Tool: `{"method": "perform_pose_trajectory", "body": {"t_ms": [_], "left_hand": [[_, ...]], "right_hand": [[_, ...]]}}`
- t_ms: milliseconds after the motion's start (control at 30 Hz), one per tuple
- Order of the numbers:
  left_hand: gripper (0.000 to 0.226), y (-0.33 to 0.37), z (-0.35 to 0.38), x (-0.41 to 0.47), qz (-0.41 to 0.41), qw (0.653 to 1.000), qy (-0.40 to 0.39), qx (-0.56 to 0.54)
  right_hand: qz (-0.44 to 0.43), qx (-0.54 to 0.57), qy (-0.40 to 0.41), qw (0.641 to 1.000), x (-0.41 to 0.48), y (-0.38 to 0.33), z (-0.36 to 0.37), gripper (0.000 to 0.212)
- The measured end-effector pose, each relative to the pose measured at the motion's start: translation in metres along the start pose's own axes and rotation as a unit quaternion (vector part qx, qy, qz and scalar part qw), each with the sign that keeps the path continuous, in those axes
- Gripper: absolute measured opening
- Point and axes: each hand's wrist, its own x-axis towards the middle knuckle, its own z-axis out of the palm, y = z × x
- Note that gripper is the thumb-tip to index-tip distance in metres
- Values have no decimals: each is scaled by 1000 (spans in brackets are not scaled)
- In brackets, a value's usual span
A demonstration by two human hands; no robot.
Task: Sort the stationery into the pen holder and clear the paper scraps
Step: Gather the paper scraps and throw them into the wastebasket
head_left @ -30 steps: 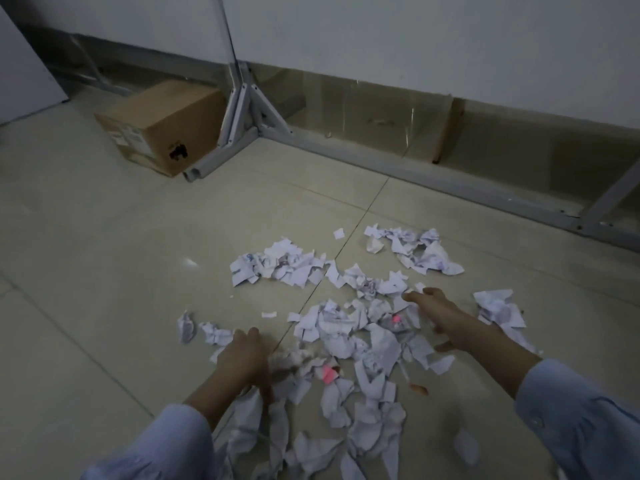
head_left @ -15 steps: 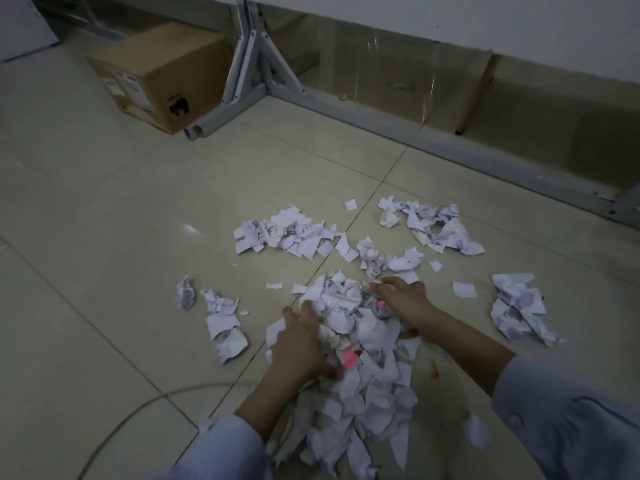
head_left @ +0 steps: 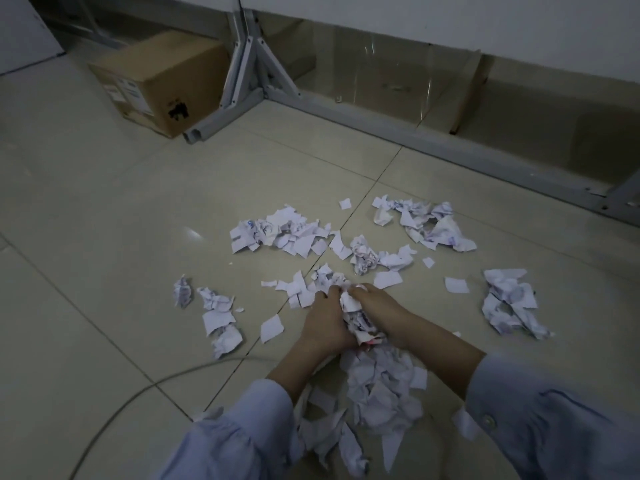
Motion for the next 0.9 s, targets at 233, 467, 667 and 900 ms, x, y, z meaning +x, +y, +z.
{"method": "perform_pose_trajectory", "body": {"t_ms": [233, 467, 667, 900], "left_hand": [[52, 21, 1, 4, 11, 999, 26, -25], [46, 66, -13, 14, 66, 996, 63, 13], [46, 138, -33, 17, 124, 989, 76, 33], [36, 257, -65, 16, 235, 962, 106, 95]], "right_hand": [[-13, 28, 39, 999, -11, -6, -16, 24], [-40, 112, 55, 991, -33, -21, -52, 36], [-76, 219, 85, 969, -70, -36, -108, 26], [-158, 278, 144, 936, -127, -67, -201, 21]]}}
